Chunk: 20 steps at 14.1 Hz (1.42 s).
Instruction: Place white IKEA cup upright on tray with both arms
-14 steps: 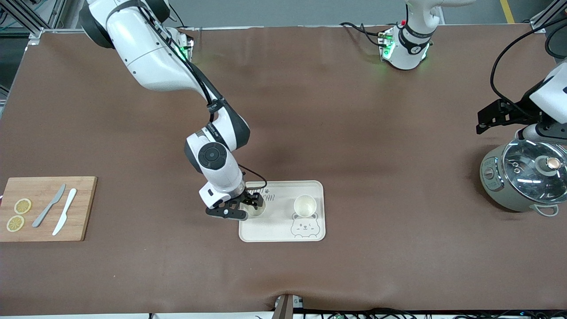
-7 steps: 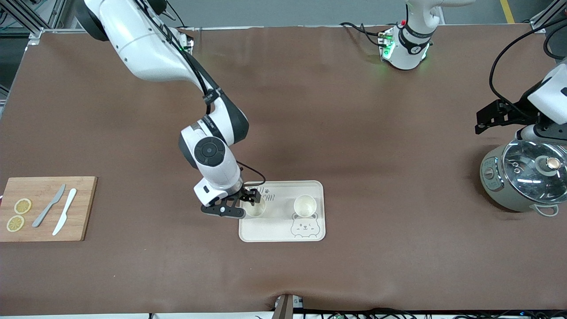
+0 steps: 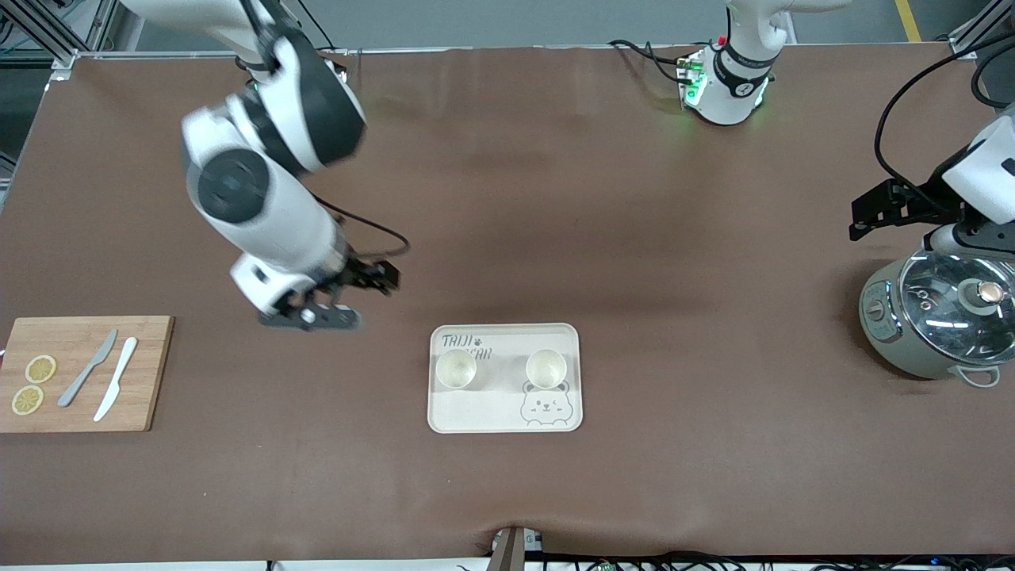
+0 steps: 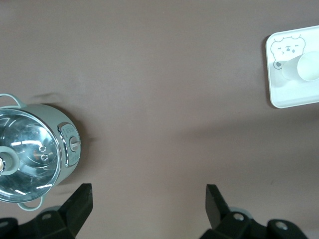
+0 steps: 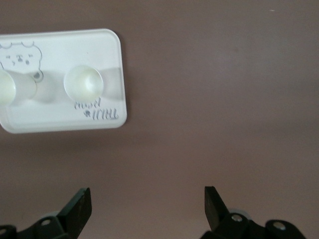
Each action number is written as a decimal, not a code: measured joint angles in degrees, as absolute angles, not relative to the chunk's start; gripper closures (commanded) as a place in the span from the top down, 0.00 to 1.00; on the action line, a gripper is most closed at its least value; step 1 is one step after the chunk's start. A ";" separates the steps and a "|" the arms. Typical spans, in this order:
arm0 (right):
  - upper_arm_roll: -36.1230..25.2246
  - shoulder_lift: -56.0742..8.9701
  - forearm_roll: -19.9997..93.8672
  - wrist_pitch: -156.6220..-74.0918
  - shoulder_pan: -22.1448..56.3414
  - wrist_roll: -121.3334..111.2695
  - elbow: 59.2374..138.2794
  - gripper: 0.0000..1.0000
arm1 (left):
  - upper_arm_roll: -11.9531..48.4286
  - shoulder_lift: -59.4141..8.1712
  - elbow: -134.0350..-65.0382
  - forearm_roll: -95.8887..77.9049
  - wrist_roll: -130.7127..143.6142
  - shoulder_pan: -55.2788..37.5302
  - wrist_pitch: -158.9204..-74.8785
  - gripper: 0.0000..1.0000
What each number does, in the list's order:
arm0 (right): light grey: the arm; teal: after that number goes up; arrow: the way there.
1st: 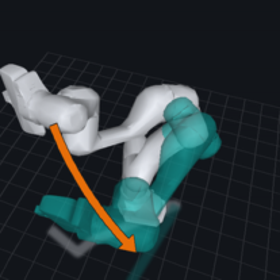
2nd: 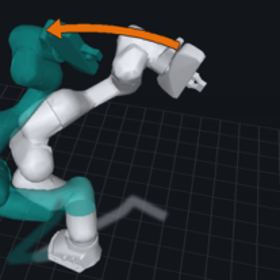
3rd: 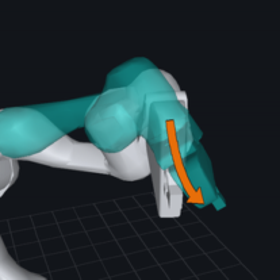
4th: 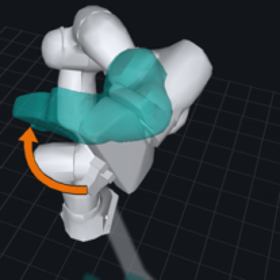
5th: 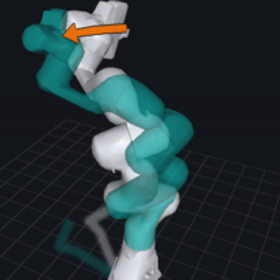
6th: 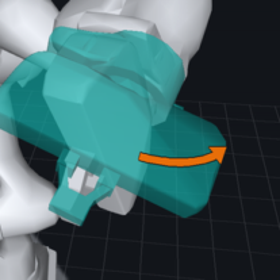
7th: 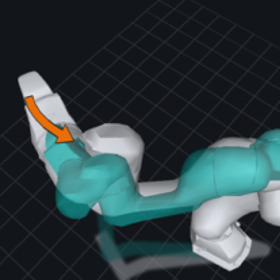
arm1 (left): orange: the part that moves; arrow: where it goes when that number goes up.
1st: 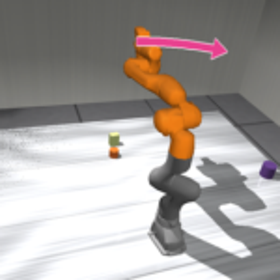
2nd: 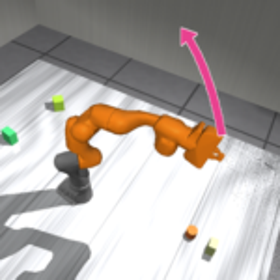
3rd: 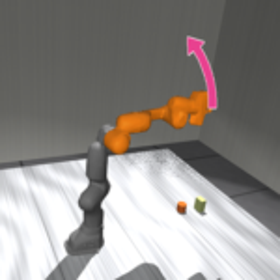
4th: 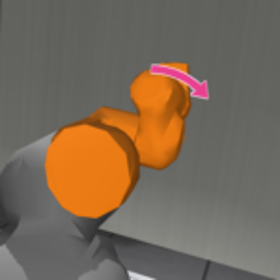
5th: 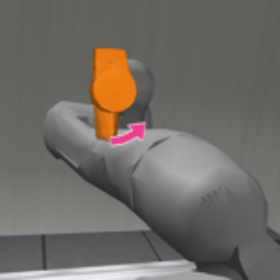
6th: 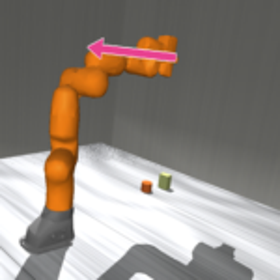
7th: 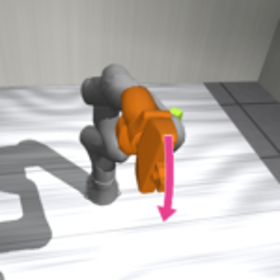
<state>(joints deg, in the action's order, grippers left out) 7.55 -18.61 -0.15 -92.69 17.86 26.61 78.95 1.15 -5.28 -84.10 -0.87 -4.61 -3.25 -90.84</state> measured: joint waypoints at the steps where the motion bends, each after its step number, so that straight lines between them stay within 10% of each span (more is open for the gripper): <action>1: 7.50 -14.99 -0.13 -90.53 16.93 25.78 80.90 1.00 | 1.15 -5.28 -84.10 -0.87 -4.61 -3.27 -90.84 1.00; 8: 6.67 5.45 -0.06 -91.84 -0.01 5.79 99.86 1.00 | 1.14 -5.28 -84.10 -0.87 -4.59 -3.24 -90.85 1.00; 20: 6.45 -1.65 -0.05 -92.68 -12.49 -5.32 89.49 1.00 | 1.17 -5.28 -84.10 -0.87 -4.58 -3.33 -90.85 1.00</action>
<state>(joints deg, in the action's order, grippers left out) 6.45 -1.65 -0.05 -92.68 -12.49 -5.32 89.49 1.17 -5.28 -84.10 -0.87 -4.58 -3.33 -90.85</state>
